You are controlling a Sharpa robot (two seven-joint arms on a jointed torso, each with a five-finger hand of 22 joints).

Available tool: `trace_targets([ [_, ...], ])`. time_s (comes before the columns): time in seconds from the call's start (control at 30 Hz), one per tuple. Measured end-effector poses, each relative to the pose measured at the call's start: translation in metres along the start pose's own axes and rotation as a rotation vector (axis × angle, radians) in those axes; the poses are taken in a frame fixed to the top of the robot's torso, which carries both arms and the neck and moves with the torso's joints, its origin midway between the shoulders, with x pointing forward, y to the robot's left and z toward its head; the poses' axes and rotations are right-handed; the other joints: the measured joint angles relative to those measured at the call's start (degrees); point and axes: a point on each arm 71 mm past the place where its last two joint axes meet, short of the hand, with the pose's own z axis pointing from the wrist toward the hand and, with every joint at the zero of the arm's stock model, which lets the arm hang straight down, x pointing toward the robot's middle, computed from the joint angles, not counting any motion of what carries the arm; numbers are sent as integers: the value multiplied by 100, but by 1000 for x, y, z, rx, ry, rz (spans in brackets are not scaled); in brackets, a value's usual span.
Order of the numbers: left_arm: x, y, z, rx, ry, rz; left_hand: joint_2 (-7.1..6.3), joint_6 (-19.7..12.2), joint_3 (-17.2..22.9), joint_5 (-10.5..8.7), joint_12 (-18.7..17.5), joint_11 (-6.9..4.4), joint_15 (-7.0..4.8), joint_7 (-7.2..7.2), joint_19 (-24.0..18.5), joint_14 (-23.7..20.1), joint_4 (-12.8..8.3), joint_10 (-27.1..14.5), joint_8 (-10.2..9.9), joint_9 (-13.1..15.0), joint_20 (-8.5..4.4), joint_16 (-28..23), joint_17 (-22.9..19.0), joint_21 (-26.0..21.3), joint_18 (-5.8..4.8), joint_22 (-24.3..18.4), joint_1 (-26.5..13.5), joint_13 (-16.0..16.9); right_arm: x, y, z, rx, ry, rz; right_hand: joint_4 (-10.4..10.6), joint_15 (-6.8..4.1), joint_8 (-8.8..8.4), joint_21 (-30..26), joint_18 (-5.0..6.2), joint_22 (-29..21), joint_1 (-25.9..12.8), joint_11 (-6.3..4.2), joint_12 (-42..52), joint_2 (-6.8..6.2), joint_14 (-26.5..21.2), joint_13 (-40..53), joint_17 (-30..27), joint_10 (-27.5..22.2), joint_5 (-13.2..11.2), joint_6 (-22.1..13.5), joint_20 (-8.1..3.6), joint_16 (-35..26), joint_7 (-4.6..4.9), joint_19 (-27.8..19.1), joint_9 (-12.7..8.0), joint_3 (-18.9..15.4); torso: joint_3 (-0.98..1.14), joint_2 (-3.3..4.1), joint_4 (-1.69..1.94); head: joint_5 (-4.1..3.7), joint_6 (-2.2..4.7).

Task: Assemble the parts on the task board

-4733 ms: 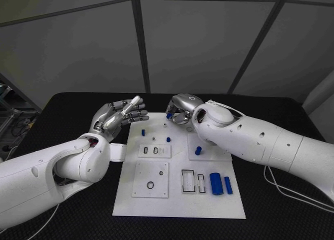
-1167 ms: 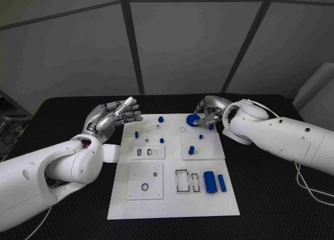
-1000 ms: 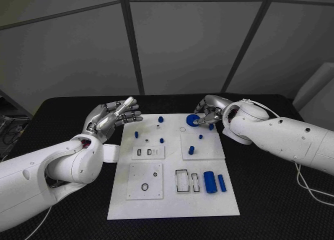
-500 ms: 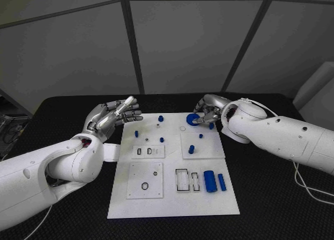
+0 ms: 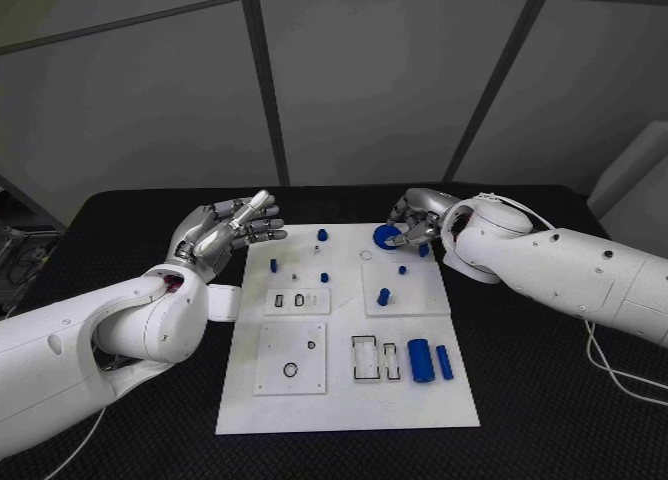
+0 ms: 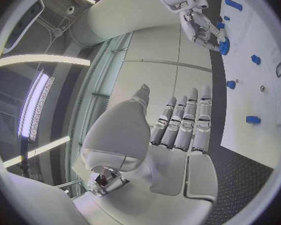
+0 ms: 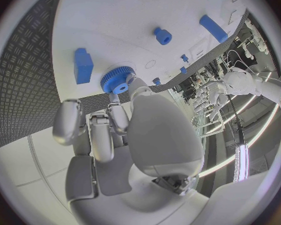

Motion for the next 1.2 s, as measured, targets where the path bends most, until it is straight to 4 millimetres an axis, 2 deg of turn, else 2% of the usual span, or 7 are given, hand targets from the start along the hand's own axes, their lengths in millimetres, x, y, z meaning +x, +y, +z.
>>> trace_targets([
  [0.23, 0, 0, 0, -1, 0, 1, 0, 0, 0, 0, 0, 0, 0, 0, 0, 0, 0, 0, 0, 0, 0, 0, 0, 0, 0, 0, 0, 0, 0, 2, 0, -5, -8, -8, -79, -36, 79, 48, 0, 84, 125, -93, 171, 127, -10, 199, 0, 155, -169, 304, -32, 29, -45, 31, 1, 268, 2, 2, 0, 0, -5],
  [0.5, 0, 0, 0, -2, 0, 1, 0, 0, 0, 0, 0, 24, 0, 0, 0, 0, 0, -24, 0, 0, 0, 0, 0, 0, 0, 0, 0, 0, 0, 10, -4, -42, -46, -15, -203, -106, 98, 93, 0, 194, 249, -148, 267, 250, 1, 373, 0, 251, -233, 338, -83, 52, -24, 83, -29, 474, 3, 2, -2, -8, -1],
  [0.53, 0, 0, 0, -2, 0, 1, 0, 0, 0, 0, 0, 24, 0, 0, 0, 0, 0, -24, 0, 0, 0, 0, 0, 0, 0, 0, 0, 0, 0, 13, -5, -53, -53, -14, -219, -106, 98, 101, 0, 202, 259, -155, 267, 260, 1, 381, 0, 258, -233, 338, -104, 52, -24, 104, -118, 491, 3, 2, -2, -8, -1],
  [0.67, -1, 0, 0, -2, -1, 1, 0, 0, 0, 0, 0, 24, 0, 0, 0, 0, 0, -24, 0, 0, 0, 0, 0, 0, 0, 1, 0, 0, -2, 31, -12, -113, -85, -10, -232, -107, 98, 115, -12, 239, 259, -165, 292, 260, 1, 398, -1, 267, -234, 338, -103, 52, -24, 103, -119, 504, 5, -1, -4, -3, 8],
  [0.7, -1, 0, 0, -2, -1, 2, 0, 0, 0, 0, 0, 23, 0, 0, 0, 0, 0, -23, 0, 0, 0, -11, 0, 0, 0, 1, 0, 0, -2, 36, -14, -130, -92, -10, -235, -106, 98, 115, -89, 240, 259, -165, 293, 260, 1, 399, -1, 267, -235, 338, -103, 52, -24, 103, -119, 507, 5, -3, -5, -1, 8],
  [0.9, -2, 0, 0, -2, -2, 3, 1, 0, 0, 0, 0, 23, 0, 0, -10, 0, 0, -24, 0, 0, -10, -23, 0, 0, 0, 0, 1, 0, -2, 63, -21, -209, -123, -16, -236, -106, 98, 140, -92, 271, 260, -165, 292, 260, 1, 414, -1, 267, -257, 338, -124, 52, -24, 123, -120, 507, 2, -4, -6, 9, 18],
  [1.2, -2, 0, 0, -2, -4, 4, 23, 0, 0, 0, 0, 23, 16, 0, -22, -16, 0, -23, 1, 0, -22, -23, -1, 0, 0, -4, 23, 0, 8, 108, -15, -297, -145, -38, -235, -106, 87, 140, -91, 277, 257, -164, 292, 256, 1, 413, -1, 267, -269, 338, -124, 52, -24, 123, -120, 507, -8, 1, 8, 41, 20],
])
